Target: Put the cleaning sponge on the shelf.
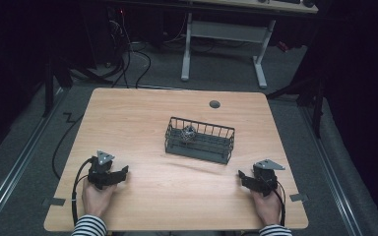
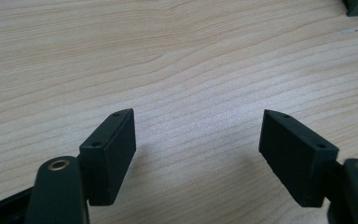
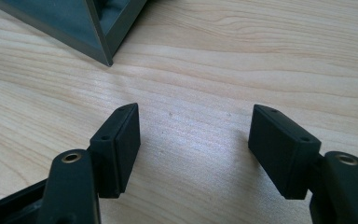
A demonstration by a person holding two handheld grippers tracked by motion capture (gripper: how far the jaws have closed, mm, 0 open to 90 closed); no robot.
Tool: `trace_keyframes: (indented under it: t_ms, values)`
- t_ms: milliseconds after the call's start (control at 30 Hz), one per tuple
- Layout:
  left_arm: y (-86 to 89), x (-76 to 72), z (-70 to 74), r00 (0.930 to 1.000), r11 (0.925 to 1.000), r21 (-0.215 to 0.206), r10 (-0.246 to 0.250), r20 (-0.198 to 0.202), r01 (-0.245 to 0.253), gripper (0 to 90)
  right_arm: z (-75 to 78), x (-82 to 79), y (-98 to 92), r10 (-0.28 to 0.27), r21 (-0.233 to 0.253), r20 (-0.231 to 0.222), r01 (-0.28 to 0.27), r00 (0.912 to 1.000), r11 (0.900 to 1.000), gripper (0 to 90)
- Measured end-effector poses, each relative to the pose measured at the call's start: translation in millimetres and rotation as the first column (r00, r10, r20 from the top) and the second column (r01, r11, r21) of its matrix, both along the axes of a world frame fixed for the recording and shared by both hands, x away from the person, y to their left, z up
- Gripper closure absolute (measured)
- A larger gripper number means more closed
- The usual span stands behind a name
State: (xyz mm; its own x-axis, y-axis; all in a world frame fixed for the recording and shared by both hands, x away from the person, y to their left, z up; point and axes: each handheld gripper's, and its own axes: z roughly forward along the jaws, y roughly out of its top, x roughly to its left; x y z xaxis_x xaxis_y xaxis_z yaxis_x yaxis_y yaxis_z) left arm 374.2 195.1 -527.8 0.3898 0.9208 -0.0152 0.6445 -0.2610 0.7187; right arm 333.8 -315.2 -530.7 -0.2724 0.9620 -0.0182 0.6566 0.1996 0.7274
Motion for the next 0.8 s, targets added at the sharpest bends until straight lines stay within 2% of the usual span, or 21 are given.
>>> trace_keyframes:
  t_ms: [267,500,633,700,800]
  values:
    - [-2.6,2.7,-4.2,1.0,0.9999,0.017,0.001,-0.007,-0.001,27.8,0.0,0.0,0.0,0.0,0.0,0.0,0.0,1.0,1.0,34.2]
    - [-3.9,3.8,-5.6,1.0,1.0,0.005,0.005,-0.002,-0.005,27.4,0.0,0.0,0.0,0.0,0.0,0.0,0.0,1.0,1.0,34.2]
    - [-3.8,4.1,-6.6,1.0,1.0,0.0,0.003,0.005,-0.003,26.6,0.0,0.0,0.0,0.0,0.0,0.0,0.0,1.0,1.0,34.2]
    - [-3.2,2.6,-9.0,0.9996,0.9999,-0.01,0.007,0.026,-0.007,25.7,0.0,0.0,0.0,0.0,0.0,0.0,0.0,1.0,1.0,34.2]
    - [-3.8,0.3,-9.2,0.9993,0.9996,-0.01,0.026,0.028,-0.026,25.2,0.0,0.0,0.0,0.0,0.001,0.0,0.0,1.0,1.0,34.2]
